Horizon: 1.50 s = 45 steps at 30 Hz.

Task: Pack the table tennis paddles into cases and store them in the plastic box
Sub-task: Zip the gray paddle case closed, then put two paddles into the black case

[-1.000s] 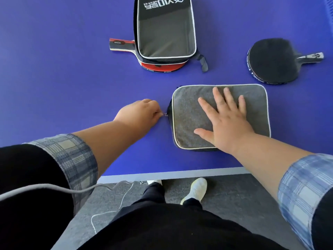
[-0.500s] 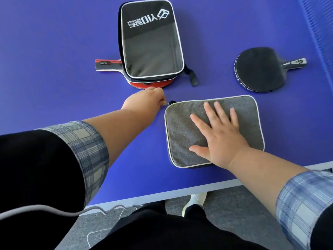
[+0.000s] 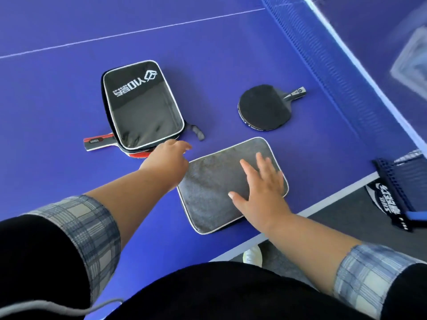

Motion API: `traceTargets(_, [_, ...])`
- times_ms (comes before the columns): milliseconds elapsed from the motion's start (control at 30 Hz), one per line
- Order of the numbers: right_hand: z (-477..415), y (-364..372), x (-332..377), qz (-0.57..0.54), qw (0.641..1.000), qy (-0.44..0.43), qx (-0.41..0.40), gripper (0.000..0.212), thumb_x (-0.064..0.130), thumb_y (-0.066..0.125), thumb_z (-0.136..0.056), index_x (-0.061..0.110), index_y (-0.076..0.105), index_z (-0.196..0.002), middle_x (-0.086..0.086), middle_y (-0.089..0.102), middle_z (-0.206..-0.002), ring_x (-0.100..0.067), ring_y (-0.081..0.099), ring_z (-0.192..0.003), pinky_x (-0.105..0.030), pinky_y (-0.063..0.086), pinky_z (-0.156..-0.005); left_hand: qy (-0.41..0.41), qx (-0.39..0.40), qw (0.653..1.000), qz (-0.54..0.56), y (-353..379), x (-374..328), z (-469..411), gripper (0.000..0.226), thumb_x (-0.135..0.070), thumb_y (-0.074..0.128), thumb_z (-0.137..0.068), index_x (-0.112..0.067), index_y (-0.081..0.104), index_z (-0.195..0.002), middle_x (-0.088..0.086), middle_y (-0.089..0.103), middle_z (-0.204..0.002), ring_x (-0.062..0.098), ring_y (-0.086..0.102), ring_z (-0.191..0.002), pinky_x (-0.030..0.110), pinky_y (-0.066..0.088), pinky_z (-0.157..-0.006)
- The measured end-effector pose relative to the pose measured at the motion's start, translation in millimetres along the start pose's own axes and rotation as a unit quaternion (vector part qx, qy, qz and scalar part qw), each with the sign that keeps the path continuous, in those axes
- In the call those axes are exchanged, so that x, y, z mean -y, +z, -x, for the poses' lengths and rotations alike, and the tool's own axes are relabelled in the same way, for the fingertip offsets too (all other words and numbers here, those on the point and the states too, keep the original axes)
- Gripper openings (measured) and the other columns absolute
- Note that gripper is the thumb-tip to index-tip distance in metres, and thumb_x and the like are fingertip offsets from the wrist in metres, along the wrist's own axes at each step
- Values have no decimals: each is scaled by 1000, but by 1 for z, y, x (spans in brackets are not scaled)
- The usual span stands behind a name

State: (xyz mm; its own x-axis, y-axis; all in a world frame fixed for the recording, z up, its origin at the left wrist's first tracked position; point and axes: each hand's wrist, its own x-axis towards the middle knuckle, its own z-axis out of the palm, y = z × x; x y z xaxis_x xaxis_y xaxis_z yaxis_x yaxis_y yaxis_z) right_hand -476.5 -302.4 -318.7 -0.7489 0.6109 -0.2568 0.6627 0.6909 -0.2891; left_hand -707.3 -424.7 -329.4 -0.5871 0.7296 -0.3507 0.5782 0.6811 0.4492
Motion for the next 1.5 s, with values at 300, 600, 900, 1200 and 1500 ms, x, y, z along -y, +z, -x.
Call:
traceTargets(300, [37, 6, 3, -547, 702, 455, 15, 63, 35, 75, -77, 32, 43, -132, 12, 60, -115, -20, 62, -107, -45, 50, -104, -53, 128, 990, 10, 36, -43, -23, 64, -54, 57, -93, -28, 39, -148, 7, 51, -143, 34, 56, -118, 42, 50, -93])
traceTargets(600, [37, -24, -37, -657, 647, 383, -52, 47, 24, 71, -86, 43, 49, -122, 14, 68, -114, -14, 66, -102, -40, 55, -88, -55, 104, 984, 131, 38, -87, 2, 28, -43, 61, -94, -29, 50, -115, -2, 63, -111, 21, 58, -80, 31, 44, -64])
traceTargets(900, [-2, -95, -120, -550, 764, 317, -116, 55, 34, 75, -76, 35, 53, -126, 4, 69, -117, -23, 68, -102, -49, 56, -93, -77, 126, 939, 311, 41, -188, -1, 22, -50, 64, -88, -42, 52, -104, -10, 72, -96, 19, 68, -85, 32, 52, -63])
traceTargets(1200, [-89, -155, -241, -319, 923, 217, -2, 85, 48, 70, -85, 47, 22, -155, -3, 28, -160, -31, 35, -142, -49, 39, -112, -170, 92, 916, 351, 95, -295, -55, 21, -49, 60, -89, -38, 49, -104, 1, 71, -97, 29, 74, -81, 43, 60, -68])
traceTargets(1500, [-167, -157, -299, -182, 973, 119, 71, 83, 59, 70, -81, 50, 28, -152, -5, 19, -164, -34, 20, -148, -40, 32, -112, -247, 76, 896, 360, 146, -348, -93, 27, -43, 59, -92, -28, 43, -107, 5, 70, -103, 32, 73, -84, 49, 60, -79])
